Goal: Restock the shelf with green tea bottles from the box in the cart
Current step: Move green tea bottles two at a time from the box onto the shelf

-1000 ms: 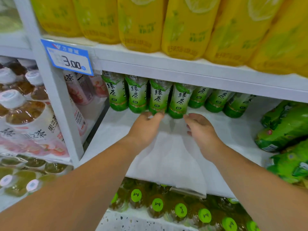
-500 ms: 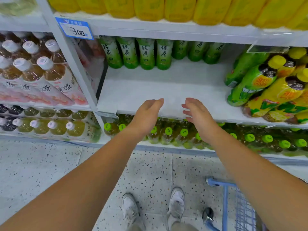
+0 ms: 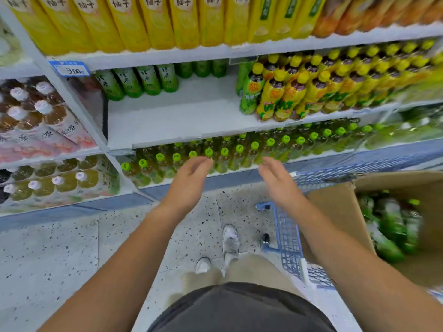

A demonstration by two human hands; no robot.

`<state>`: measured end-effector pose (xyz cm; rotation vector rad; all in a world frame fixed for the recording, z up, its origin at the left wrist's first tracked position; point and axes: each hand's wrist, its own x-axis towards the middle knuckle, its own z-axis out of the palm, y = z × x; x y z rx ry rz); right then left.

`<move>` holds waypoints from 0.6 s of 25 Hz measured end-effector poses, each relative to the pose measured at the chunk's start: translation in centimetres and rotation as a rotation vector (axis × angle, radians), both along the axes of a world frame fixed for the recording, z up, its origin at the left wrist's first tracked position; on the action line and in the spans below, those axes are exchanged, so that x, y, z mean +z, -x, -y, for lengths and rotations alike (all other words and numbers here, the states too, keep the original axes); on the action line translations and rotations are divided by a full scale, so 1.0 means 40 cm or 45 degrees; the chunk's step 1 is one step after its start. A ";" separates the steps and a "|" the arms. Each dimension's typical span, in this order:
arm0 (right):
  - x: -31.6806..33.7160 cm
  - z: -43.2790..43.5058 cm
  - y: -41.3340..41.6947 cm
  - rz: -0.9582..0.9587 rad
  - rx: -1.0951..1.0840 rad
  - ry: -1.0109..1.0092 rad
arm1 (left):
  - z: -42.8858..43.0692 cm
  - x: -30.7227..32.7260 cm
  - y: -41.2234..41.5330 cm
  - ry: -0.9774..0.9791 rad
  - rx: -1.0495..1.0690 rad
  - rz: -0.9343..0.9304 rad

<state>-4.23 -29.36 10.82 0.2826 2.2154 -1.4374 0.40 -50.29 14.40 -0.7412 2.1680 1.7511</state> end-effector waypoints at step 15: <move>0.135 -0.685 -0.287 -0.155 -0.696 -0.106 | -0.610 0.105 -0.028 -0.047 -0.635 -0.126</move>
